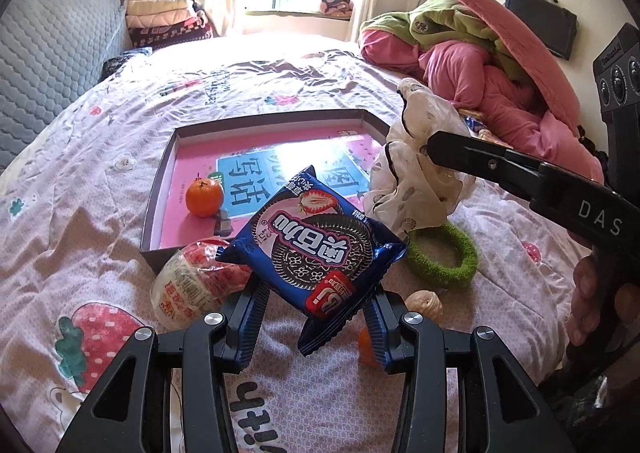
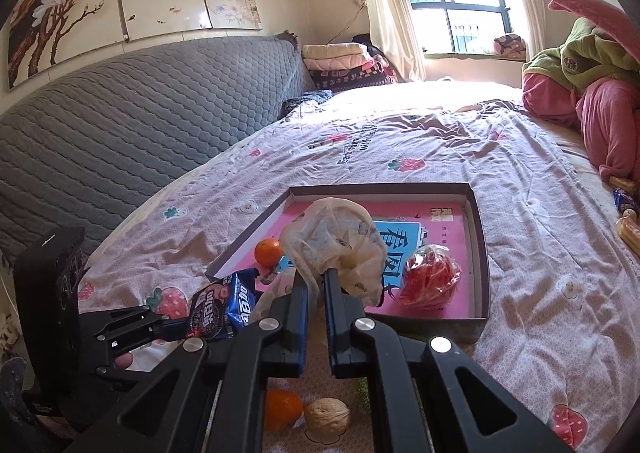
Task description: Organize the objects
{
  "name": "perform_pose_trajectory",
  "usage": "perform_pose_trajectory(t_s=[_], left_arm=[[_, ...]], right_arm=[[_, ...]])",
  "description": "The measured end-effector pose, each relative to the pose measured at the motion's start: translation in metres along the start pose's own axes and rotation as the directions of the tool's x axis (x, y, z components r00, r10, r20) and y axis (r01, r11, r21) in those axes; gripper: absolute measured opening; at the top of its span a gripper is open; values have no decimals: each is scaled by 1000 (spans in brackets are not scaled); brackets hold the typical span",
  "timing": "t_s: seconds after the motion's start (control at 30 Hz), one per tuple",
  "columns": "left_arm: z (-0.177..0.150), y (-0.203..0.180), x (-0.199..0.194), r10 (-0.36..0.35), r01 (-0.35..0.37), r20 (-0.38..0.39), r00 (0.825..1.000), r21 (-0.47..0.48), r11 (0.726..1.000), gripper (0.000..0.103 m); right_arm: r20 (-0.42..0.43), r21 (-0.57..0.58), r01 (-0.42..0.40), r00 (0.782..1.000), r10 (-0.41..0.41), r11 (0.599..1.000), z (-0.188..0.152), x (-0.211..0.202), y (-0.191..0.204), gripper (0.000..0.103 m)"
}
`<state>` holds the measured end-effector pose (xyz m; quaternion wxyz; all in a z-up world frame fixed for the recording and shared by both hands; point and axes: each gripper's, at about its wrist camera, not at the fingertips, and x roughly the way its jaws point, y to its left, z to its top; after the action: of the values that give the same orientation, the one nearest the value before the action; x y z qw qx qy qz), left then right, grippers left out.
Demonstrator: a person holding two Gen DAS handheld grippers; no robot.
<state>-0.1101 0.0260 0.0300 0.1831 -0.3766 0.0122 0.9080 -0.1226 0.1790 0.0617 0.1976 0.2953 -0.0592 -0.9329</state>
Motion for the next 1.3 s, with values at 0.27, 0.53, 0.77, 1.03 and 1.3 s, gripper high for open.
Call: perform_pose_trajectory(t_s=[0.27,0.53,0.77,1.03,1.3], left_arm=[[14,-1,-3,14,-14,33,999,-4,1000,47],[29,1,1,30,-29,52,998,-20,999,47],[37,5,4,60,-58,64,996,-35,998,47],[44,13,9,100,-95,76,992,-72,993,47],[52,17,16,130,-121,86,988,-97,988,47]], right_arm=[[53,-11,17,998,-17,1000,10,-9,0,8],[75,-11,28,997,-27,1000,19,-7,0,8],[103,-2,39,994,-39,999,27,-5,-1,8],[102,0,47,994,-46,999,31,1,0,8],[113,-19,97,989,-94,995,34,7,2,8]])
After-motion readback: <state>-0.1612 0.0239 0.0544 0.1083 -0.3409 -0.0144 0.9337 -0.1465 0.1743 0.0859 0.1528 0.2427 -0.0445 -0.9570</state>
